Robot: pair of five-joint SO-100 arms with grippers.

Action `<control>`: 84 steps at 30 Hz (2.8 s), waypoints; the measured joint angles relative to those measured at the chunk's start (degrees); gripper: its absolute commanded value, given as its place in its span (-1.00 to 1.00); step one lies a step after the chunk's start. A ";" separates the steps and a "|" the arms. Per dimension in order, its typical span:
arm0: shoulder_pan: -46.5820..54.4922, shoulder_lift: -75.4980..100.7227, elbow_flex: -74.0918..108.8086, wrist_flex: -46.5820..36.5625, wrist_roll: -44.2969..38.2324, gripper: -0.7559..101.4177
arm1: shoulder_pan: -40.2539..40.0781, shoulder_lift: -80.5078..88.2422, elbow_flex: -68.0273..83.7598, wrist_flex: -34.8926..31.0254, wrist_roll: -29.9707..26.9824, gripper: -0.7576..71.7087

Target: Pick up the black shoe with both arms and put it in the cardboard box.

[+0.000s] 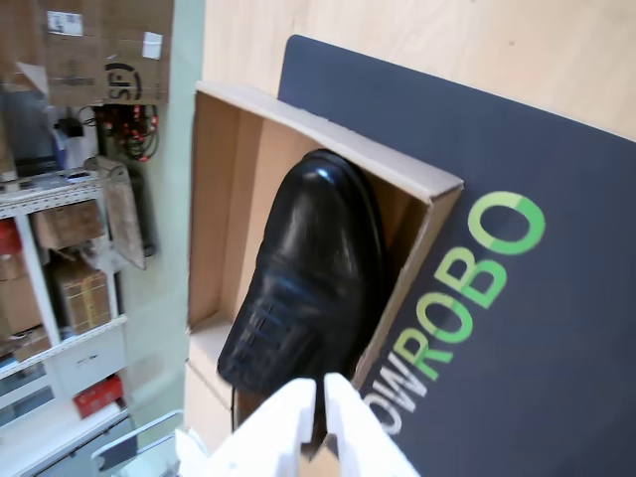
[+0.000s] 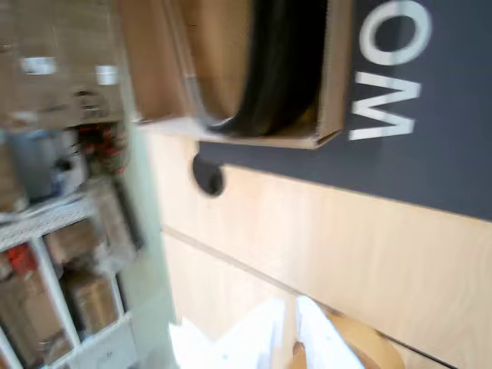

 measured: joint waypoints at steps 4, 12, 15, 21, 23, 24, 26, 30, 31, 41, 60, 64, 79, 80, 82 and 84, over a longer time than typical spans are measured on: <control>0.00 11.60 7.91 0.70 -1.67 -0.99 | -0.09 7.29 2.37 2.46 0.88 -0.98; -4.92 30.06 23.29 0.97 -2.02 -0.99 | 3.16 22.15 14.85 1.85 2.90 -0.98; -5.80 37.09 29.62 0.70 -2.02 -0.99 | 5.80 29.71 18.72 1.14 3.25 -0.98; -8.70 55.99 44.12 0.70 -0.97 -0.99 | 15.47 48.60 29.00 -0.79 2.90 -0.98; -9.40 61.61 49.48 -0.44 -0.70 -0.99 | 17.31 55.02 32.70 -1.05 2.20 -0.98; -10.28 63.90 51.59 -0.62 0.00 -0.99 | 18.37 58.10 34.37 -1.14 1.93 -0.98; -9.93 66.80 53.70 -0.70 0.26 -0.99 | 19.42 62.84 37.53 -1.23 1.05 -0.98; -10.55 67.32 55.46 -1.85 0.53 -0.99 | 20.65 70.14 42.54 -2.11 0.88 -0.98; -10.37 67.50 56.25 -2.55 0.62 -0.99 | 20.74 71.02 43.42 -2.11 0.35 -0.98; -11.87 69.43 70.49 -11.95 3.96 -0.99 | 20.74 76.03 56.69 -8.53 -4.04 -0.98; -14.41 74.18 95.62 -22.59 7.47 -0.99 | 16.35 76.03 92.55 -18.28 -4.13 -0.98; -14.41 74.53 97.65 -24.70 7.47 -0.99 | 16.35 76.03 94.92 -18.37 -4.13 -0.98; -12.83 74.27 97.73 -24.79 6.06 -0.99 | 18.72 76.03 98.70 -21.36 -4.31 -0.98; -12.92 74.27 97.73 -24.79 5.98 -0.99 | 19.42 76.03 98.70 -21.45 -4.83 -0.98; -13.71 74.27 97.73 -24.79 5.89 -0.99 | 19.95 76.03 98.79 -21.45 -5.10 -0.88; -13.27 74.27 97.73 -24.79 5.89 -0.99 | 20.04 76.03 98.79 -21.45 -5.19 -0.88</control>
